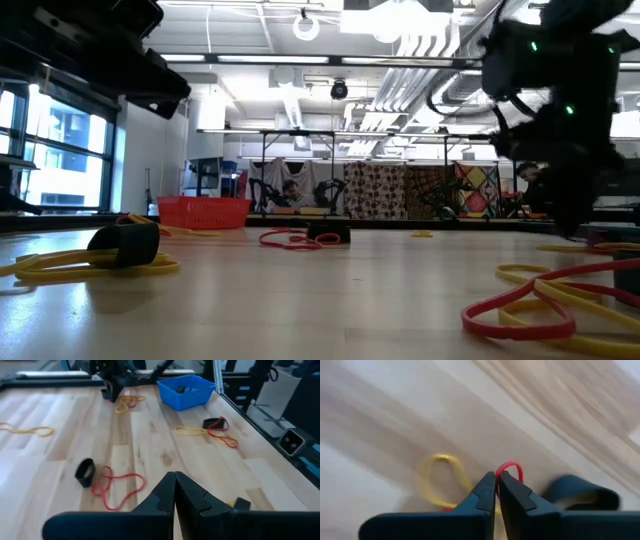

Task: Sort rubber bands into baskets
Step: Put the red rubber band into the red basket

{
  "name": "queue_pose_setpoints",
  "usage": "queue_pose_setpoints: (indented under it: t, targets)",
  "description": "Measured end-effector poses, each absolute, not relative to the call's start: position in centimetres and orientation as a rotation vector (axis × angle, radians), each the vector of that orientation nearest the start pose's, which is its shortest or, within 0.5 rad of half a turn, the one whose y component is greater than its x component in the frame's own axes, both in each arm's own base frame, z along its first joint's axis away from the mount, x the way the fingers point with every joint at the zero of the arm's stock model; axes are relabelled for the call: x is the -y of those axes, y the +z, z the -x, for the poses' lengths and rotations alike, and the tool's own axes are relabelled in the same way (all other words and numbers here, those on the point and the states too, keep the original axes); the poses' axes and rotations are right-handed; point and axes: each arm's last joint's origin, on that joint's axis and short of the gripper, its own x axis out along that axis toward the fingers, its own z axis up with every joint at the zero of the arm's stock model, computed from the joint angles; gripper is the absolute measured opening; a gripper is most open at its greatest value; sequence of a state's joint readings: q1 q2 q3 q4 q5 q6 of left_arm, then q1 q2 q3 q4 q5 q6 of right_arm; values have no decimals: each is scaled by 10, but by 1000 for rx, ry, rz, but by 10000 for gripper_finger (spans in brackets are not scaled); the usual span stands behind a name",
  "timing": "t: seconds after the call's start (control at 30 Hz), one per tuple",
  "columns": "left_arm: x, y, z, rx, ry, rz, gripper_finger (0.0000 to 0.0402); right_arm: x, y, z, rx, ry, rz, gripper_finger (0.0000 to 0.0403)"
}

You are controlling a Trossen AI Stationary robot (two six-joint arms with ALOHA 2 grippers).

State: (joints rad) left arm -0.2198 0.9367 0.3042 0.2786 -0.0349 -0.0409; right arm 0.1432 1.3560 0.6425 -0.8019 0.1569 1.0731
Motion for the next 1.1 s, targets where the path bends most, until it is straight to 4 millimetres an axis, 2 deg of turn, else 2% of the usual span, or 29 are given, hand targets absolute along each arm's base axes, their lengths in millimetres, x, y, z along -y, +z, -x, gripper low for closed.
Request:
queue_pose_setpoints:
  t: [0.27, 0.6, 1.1]
  targets:
    - [29, 187, -185, -343, -125, 7, 0, -25, 189, -215, -1223, -736, -541, 2]
    - [32, 192, -183, -317, -133, 32, 0, -33, 234, -240, -1036, -648, -410, 2]
    - [30, 193, -183, -302, -81, 10, 0, -35, 260, -278, -649, -443, -198, 2]
